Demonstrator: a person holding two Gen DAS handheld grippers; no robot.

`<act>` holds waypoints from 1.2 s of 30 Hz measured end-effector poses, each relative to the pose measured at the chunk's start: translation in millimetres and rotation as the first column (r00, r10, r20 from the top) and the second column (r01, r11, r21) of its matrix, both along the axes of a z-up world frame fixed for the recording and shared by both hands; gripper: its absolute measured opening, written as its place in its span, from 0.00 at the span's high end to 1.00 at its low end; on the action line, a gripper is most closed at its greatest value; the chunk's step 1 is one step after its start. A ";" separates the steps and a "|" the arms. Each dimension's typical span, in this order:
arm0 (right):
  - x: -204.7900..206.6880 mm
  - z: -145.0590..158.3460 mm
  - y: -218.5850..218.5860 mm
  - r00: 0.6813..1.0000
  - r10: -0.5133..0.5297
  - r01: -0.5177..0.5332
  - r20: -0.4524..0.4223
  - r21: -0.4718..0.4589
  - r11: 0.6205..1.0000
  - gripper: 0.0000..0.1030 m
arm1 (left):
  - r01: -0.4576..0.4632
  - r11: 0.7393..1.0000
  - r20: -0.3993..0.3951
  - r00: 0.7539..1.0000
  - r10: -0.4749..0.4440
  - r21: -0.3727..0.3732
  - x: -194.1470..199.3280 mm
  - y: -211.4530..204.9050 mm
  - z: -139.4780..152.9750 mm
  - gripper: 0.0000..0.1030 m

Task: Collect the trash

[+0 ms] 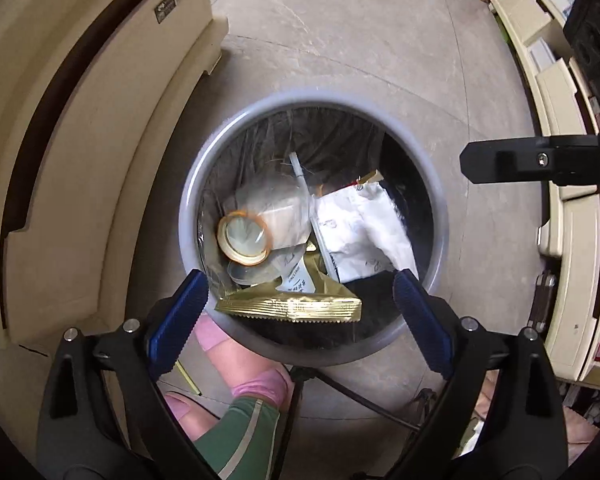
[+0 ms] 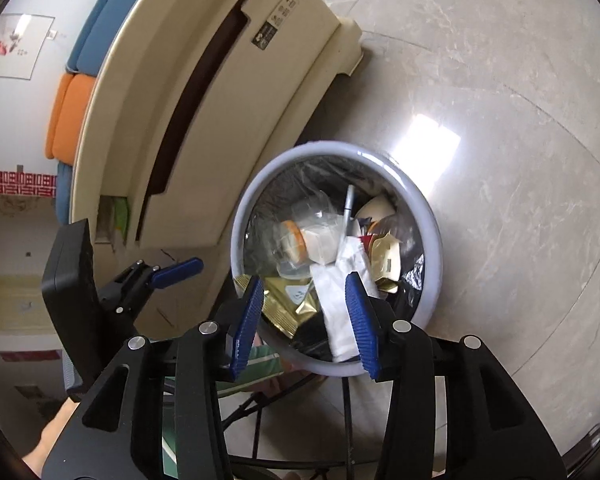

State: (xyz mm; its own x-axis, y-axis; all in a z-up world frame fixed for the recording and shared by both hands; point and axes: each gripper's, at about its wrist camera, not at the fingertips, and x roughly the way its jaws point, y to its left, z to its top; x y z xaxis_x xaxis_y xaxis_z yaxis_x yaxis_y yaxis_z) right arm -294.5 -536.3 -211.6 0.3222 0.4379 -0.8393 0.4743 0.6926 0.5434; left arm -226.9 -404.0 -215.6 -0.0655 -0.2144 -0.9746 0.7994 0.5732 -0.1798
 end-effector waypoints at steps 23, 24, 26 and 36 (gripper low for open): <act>78.3 123.4 35.8 0.973 0.116 -0.092 0.198 -0.129 0.987 0.41 | -0.232 0.937 0.266 0.916 0.301 -0.263 88.3 81.1 162.9 0.10; 88.3 132.5 44.1 0.967 0.134 -0.105 0.217 -0.138 0.985 0.41 | -0.258 0.927 0.293 0.895 0.336 -0.272 96.7 93.6 171.6 0.08; 110.2 150.3 66.9 0.952 0.171 -0.137 0.252 -0.150 0.979 0.39 | -0.321 0.897 0.330 0.848 0.415 -0.304 112.6 127.0 190.5 0.08; 217.3 191.0 238.6 0.826 0.451 -0.403 0.338 -0.205 0.892 0.39 | -0.604 0.718 0.419 0.585 0.695 -0.347 153.9 321.3 241.6 0.07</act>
State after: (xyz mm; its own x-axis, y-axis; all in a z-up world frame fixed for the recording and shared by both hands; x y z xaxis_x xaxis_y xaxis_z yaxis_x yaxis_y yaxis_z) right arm -77.1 -297.8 -20.6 0.4201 0.5085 -0.7516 -0.1018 0.8494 0.5178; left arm -73.0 -82.7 25.9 0.6191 -0.1508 -0.7707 0.2190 0.9756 -0.0150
